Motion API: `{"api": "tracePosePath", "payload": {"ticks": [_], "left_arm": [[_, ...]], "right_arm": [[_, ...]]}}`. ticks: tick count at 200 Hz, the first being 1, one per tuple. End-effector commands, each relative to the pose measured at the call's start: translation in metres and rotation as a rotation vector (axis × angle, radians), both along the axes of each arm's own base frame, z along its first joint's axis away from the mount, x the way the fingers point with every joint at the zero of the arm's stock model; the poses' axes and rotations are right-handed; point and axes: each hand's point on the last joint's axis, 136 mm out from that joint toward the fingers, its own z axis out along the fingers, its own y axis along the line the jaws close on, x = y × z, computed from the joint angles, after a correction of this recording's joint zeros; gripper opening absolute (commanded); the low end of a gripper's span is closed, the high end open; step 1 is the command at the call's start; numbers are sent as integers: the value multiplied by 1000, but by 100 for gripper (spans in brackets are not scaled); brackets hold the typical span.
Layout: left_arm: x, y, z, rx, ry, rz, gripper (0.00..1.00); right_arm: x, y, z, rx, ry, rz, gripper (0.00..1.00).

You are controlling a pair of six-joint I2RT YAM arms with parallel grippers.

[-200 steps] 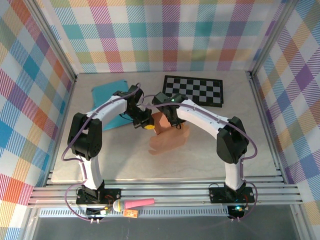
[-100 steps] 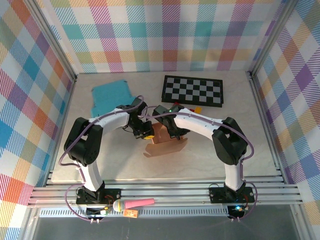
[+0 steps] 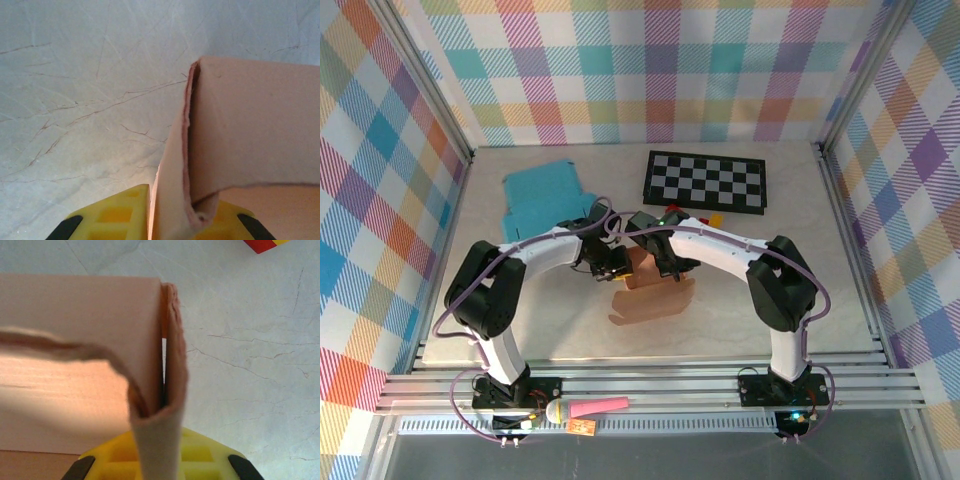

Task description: Fold the paper box

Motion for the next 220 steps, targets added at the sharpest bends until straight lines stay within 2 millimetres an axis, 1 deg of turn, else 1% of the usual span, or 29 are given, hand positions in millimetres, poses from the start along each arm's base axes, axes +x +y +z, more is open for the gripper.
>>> {"api": "tracePosePath", "payload": {"ticks": [1,25,30,40,59,82,89,112,125,153,179,220], "left_arm": [[-6,9,-2,40,-5,35,16],[-9,8,-5,45,-10,45,15],[-10,9,-6,53,-13,46,12],[-10,9,-6,67,-20,51,0],[-11,12,-5,103,-32,70,0],[-12,17,0,172,-62,100,0],[-12,16,1,165,-70,109,0],[-15,11,-3,134,-63,120,0],[-18,10,-7,118,-56,126,6],[-22,9,-13,95,-45,137,8],[-24,10,-17,92,-43,142,13],[-27,8,-22,66,-32,158,14]], "right_arm": [[-8,-6,9,-4,-7,-10,0],[-9,-6,7,3,-8,-15,0],[-9,-6,7,3,-7,-17,0],[-10,-7,7,3,-9,-17,0],[-11,-7,8,4,-17,-19,0],[-12,-9,9,-1,-25,-22,0],[-12,-8,9,2,-26,-22,0],[-14,-9,8,0,-23,-26,0],[-14,-10,7,0,-24,-28,0],[-15,-11,7,1,-24,-29,0],[-16,-11,7,0,-22,-30,0],[-17,-11,5,6,-18,-33,0]]}}
